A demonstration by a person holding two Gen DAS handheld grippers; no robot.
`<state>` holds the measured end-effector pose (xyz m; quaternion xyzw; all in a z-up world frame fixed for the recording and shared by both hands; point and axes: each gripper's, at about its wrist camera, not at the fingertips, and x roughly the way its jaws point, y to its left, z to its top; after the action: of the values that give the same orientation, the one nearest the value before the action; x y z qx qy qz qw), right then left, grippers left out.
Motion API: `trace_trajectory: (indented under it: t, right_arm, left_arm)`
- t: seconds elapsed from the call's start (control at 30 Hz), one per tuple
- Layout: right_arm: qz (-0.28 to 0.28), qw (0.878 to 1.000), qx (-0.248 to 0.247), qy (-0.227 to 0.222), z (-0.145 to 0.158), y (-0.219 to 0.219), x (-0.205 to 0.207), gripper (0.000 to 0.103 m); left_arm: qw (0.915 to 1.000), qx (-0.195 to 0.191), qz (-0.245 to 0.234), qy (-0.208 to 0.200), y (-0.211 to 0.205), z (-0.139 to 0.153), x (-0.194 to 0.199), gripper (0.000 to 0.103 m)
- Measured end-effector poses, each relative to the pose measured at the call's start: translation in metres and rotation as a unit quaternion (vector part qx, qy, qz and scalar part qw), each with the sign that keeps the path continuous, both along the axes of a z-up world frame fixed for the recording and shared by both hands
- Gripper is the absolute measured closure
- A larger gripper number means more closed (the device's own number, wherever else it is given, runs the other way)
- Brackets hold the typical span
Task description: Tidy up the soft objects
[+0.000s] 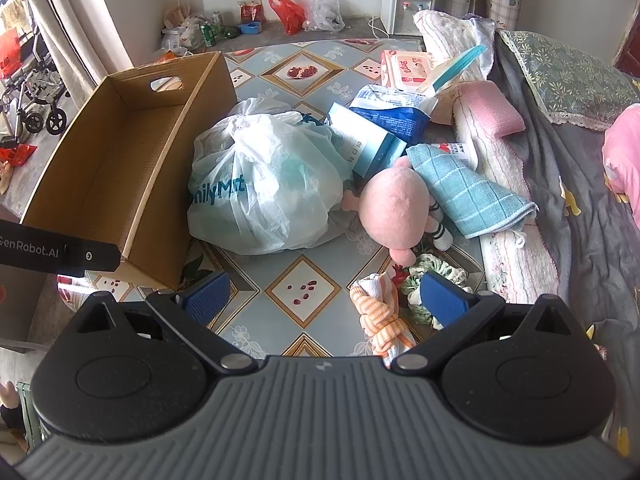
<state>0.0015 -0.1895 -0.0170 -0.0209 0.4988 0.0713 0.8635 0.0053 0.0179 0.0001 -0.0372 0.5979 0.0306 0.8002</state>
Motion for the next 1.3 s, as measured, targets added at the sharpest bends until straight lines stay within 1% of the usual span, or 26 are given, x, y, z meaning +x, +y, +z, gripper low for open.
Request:
trace_trajectory:
  t: [1.1, 1.3]
  right_arm:
    - [-0.002, 1.000, 0.000, 0.000, -0.001, 0.000, 0.001, 0.001]
    - [-0.005, 1.000, 0.000, 0.001, -0.005, -0.002, -0.001, 0.001]
  left_arm:
    - [1.0000, -0.001, -0.006, 0.000, -0.003, -0.003, -0.003, 0.001]
    - [0.9999, 0.004, -0.010, 0.001, -0.004, -0.010, -0.001, 0.001]
